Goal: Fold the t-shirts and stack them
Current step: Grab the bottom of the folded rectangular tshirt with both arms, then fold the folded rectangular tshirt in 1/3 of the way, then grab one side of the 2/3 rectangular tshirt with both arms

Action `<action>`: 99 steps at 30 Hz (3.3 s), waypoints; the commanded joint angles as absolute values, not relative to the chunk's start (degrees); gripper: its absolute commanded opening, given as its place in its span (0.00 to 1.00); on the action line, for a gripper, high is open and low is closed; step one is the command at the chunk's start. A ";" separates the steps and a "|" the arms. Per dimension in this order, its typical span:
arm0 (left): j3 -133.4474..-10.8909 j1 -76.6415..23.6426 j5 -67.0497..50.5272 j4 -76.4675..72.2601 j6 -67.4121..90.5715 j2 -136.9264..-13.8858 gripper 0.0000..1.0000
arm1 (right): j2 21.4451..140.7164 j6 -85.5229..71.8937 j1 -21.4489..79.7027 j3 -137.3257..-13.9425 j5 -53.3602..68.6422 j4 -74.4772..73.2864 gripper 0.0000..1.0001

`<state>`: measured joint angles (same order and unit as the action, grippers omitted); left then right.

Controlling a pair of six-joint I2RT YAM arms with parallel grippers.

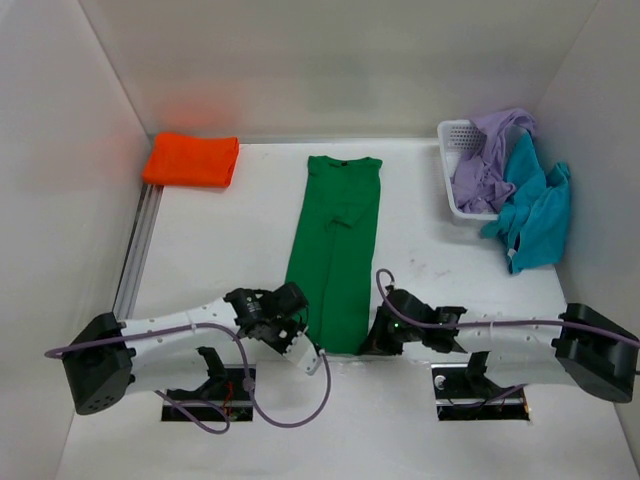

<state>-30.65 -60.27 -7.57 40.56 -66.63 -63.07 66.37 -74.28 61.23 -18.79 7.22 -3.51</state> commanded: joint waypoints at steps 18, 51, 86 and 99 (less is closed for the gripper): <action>-76.89 -29.84 -18.90 45.79 -60.65 -93.23 0.07 | 76.80 -47.12 29.76 -47.45 15.28 -13.18 0.00; -84.55 -22.99 -13.99 24.54 -53.97 -109.51 0.42 | 102.40 -39.73 15.43 -67.93 20.21 -5.89 0.41; -45.52 -32.30 -10.73 19.15 -70.93 -90.17 0.59 | 86.40 -57.30 32.91 -35.25 10.81 -0.62 0.51; -47.98 -33.62 -11.95 26.53 -67.59 -91.59 0.13 | 87.37 -57.40 33.35 -35.42 12.22 0.71 0.00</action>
